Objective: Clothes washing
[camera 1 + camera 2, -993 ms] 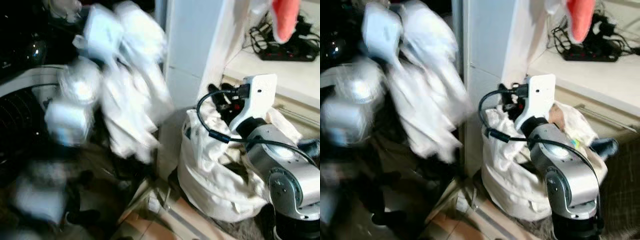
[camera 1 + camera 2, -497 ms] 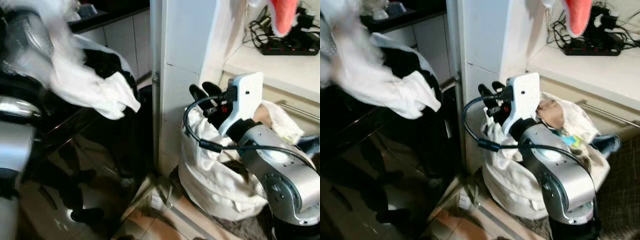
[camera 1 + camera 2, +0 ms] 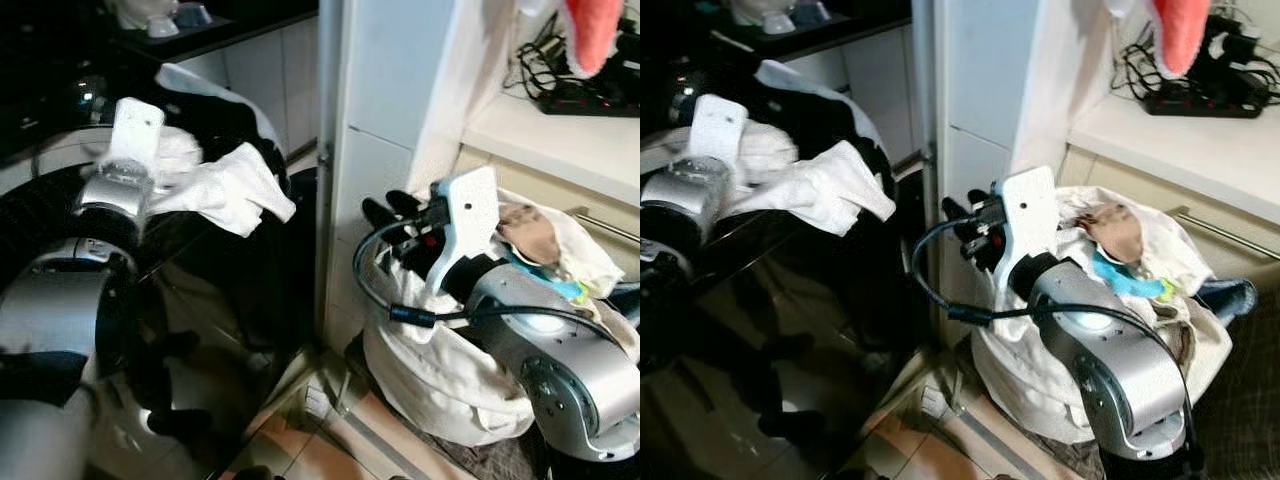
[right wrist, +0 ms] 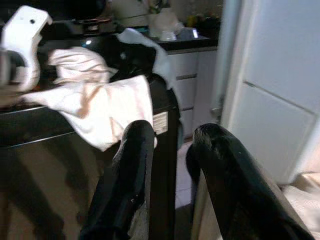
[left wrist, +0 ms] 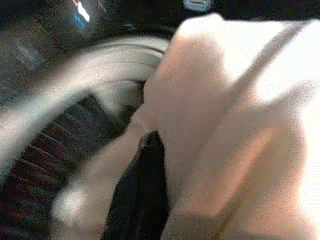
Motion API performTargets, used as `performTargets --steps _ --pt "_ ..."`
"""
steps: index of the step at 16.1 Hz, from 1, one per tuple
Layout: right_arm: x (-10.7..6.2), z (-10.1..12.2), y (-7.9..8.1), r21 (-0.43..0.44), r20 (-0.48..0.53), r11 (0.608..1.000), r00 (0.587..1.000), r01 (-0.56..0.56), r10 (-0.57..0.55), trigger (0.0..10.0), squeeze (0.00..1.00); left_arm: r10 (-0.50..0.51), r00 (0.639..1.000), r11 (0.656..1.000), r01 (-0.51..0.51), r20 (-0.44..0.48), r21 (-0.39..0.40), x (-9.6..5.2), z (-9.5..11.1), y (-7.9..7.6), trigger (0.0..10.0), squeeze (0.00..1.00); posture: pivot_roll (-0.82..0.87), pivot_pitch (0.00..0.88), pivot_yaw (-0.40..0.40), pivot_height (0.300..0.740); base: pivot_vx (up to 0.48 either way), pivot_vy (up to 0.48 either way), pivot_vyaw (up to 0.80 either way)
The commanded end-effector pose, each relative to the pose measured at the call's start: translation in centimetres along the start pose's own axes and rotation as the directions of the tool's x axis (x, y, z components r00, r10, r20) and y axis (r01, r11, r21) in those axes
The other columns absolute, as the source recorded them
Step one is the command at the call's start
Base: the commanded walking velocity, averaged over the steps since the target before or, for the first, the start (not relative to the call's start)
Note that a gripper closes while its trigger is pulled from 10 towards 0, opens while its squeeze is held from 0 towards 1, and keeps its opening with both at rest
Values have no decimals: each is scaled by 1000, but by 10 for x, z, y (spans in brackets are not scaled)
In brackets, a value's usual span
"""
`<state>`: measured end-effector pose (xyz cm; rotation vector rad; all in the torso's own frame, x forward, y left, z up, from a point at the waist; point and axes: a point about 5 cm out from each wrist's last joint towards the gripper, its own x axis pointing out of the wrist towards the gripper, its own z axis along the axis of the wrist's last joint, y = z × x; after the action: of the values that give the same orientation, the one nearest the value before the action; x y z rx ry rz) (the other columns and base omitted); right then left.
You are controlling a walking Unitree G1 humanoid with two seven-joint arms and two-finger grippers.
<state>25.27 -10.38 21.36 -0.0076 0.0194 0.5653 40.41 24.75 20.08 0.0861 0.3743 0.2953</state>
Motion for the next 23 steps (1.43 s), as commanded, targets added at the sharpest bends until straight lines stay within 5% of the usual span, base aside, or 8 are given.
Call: performTargets --steps 1,5,9,11,14,19,22,23 --pt "-2 2 3 -11 -5 1000 1000 -23 22 10000 0 19 999 990 -14 34 -141 -1 12 1 10000 1000 -25 0 22 740 0 0 0" --pt "-1 4 4 -13 -6 999 999 -32 32 10000 0 178 972 973 -151 154 -177 -7 40 23 10000 1000 -21 0 16 740 0 0 0" --pt "0 4 3 -7 -10 1000 1000 -21 21 10000 0 231 925 970 -242 302 -4 -16 71 32 10000 1000 -15 0 16 740 0 0 0" --pt "2 5 -2 6 0 1000 1000 21 -21 10000 0 286 888 953 -304 361 -5 -20 80 38 10000 1000 -14 0 17 740 0 0 0" --pt "1 2 -1 13 -15 1000 1000 21 -20 10000 0 202 955 979 -198 216 -41 -8 43 30 10000 1000 -15 0 22 740 0 0 0" --pt "1 1 1 16 -26 1000 1000 7 -6 10000 0 145 979 983 -126 143 -133 -4 28 22 10000 1000 -8 0 17 740 0 0 0" --pt "0 0 2 10 -38 1000 999 4 -4 10000 0 51 995 983 -65 84 169 -2 15 12 10000 1000 -10 0 19 740 0 0 0" --pt "-1 0 2 12 -40 1000 999 4 -4 10000 0 11 999 968 -23 48 251 -2 14 7 10000 82 -4 0 13 740 0 0 0"
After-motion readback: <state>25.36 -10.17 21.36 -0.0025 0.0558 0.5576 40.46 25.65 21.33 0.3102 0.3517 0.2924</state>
